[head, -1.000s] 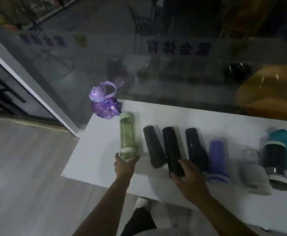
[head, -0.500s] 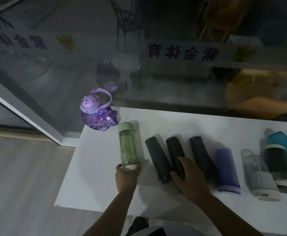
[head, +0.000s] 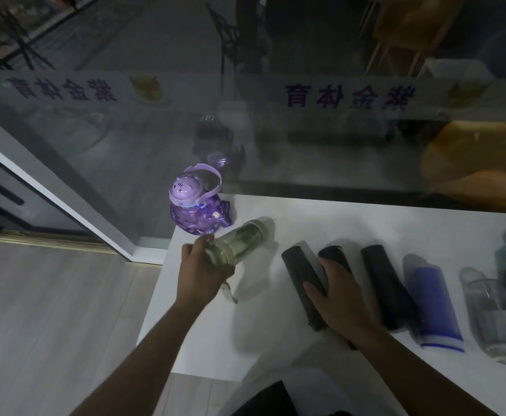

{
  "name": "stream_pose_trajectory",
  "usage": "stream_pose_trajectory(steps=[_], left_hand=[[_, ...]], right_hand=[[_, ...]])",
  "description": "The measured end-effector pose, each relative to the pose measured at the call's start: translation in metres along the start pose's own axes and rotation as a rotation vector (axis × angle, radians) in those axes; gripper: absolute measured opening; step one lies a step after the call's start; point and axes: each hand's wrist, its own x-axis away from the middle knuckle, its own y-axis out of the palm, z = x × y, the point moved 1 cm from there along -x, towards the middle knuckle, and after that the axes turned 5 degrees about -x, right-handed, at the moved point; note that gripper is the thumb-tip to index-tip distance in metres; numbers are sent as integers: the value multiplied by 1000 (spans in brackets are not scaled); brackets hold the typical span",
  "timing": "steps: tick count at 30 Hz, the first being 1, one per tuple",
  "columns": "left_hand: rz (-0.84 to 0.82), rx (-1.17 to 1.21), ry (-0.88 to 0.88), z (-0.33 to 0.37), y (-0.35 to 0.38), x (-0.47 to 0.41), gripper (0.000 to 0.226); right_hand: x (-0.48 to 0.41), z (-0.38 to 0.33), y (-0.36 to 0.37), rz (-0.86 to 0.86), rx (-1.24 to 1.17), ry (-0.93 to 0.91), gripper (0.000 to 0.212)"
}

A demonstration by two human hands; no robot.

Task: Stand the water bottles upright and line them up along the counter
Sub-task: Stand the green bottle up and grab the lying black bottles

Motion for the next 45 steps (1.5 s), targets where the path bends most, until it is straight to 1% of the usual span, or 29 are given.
stream_pose_trajectory(steps=[2, 5, 8, 13, 16, 19, 23, 24, 25, 27, 28, 30, 32, 34, 37, 39, 41, 43, 45], left_hand=[[-23, -49, 86, 17, -12, -22, 77], [-100, -161, 208, 44, -22, -53, 65], [-196, -223, 248, 64, -24, -73, 75], [-303, -360, 314, 76, -29, -82, 78], [-378, -417, 347, 73, -34, -83, 84], [-448, -536, 380, 69, -38, -82, 91], [-490, -536, 370, 67, -40, -83, 95], [-481, -552, 361, 68, -39, -83, 95], [-436, -586, 370, 72, -38, -82, 93], [-255, -643, 452, 81, -31, -75, 88], [-156, -614, 520, 87, -26, -67, 83], [-29, -428, 652, 97, -13, -44, 74], [7, -204, 692, 100, 8, -15, 68], [-28, -73, 638, 95, 35, 13, 67], [-140, -23, 502, 68, 90, 41, 74], [-243, -29, 328, 46, 124, 56, 81], [-339, -66, 136, 28, 152, 71, 87], [-425, -156, 8, 14, 173, 88, 95], [-448, -185, -82, 9, 187, 102, 99]], right_hand=[[-1, -3, 2, 5, 6, -3, 53], [-2, -3, 3, 17, 10, 7, 52], [-4, 4, 5, 40, 7, 6, 49], [-3, 16, 6, 26, 22, 68, 65], [-2, 22, 8, 4, 36, 89, 69], [-1, 25, 10, -11, 60, 98, 69], [0, 28, 11, 25, 38, 103, 65], [1, 29, 11, 33, 30, 104, 65], [3, 32, 11, 39, 17, 108, 65], [8, 36, 9, 57, -13, 124, 63], [11, 39, 8, 66, -22, 137, 63], [17, 47, 3, 74, -38, 167, 61], [26, 56, -1, 65, -48, 197, 61], [35, 66, -4, 53, -53, 216, 60], [43, 82, -5, 30, -54, 224, 58], [45, 94, -5, 8, -45, 212, 56], [47, 103, -7, -19, -40, 194, 59], [48, 110, -11, -54, -34, 179, 65], [49, 115, -15, -85, -26, 169, 66]])
